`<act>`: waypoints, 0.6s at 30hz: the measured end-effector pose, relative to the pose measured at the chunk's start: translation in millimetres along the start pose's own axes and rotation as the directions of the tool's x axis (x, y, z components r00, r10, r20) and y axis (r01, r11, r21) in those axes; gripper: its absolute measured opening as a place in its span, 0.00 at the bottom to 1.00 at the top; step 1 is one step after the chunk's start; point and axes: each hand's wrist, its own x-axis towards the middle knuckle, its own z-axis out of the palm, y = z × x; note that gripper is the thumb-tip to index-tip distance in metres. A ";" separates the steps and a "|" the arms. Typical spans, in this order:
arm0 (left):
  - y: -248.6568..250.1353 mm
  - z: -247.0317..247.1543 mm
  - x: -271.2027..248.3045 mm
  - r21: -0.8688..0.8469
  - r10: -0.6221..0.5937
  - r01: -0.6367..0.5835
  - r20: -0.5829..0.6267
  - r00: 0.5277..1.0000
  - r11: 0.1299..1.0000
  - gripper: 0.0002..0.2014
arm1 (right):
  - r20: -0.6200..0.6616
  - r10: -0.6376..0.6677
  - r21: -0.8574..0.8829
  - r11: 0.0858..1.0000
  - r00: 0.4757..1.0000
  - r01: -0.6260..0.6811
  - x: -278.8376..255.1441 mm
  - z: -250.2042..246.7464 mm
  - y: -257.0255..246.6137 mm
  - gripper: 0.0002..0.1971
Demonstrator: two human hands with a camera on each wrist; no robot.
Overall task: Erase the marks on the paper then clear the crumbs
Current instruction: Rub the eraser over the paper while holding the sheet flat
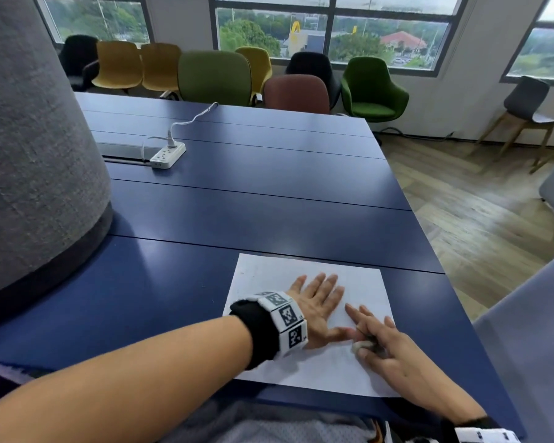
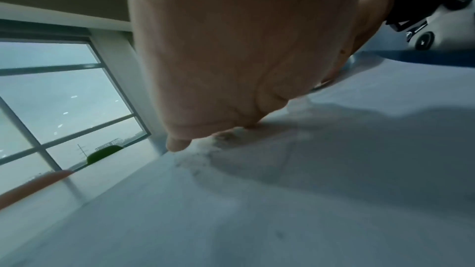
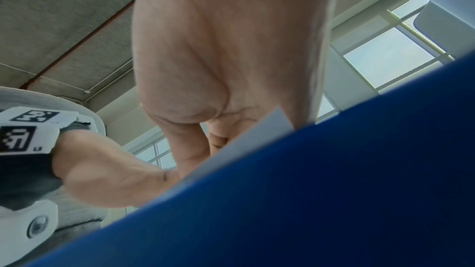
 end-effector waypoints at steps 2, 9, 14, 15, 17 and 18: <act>-5.7 6.4 -2.1 -0.045 0.000 -0.001 -0.010 1.000 0.999 0.43 | 0.007 -0.004 0.012 1.000 1.000 0.004 -0.5 0.2 -0.1 0.20; -49.5 11.3 -15.0 -0.124 -0.314 0.310 -0.008 0.949 0.942 0.48 | 0.026 0.006 0.044 0.999 1.000 -0.007 -3.0 -0.6 -7.6 0.23; 1.6 21.8 -25.4 -0.035 0.076 -0.076 0.007 0.997 0.997 0.42 | 0.013 -0.033 0.025 0.999 0.999 0.033 -3.1 -1.6 -10.1 0.25; 4.8 23.3 -26.7 -0.033 0.091 -0.090 0.008 0.996 0.995 0.42 | 0.012 -0.037 0.024 0.999 0.999 0.037 -3.2 -2.0 -10.3 0.25; -6.7 24.5 -27.5 -0.040 0.011 -0.011 -0.005 1.000 0.999 0.42 | 0.013 -0.027 0.036 0.999 1.000 0.026 -3.7 -2.4 -11.2 0.25; -18.0 23.5 -27.1 -0.051 -0.066 0.065 -0.009 0.998 0.997 0.43 | 0.014 -0.019 0.044 0.999 1.000 0.019 -4.0 -2.4 -11.8 0.24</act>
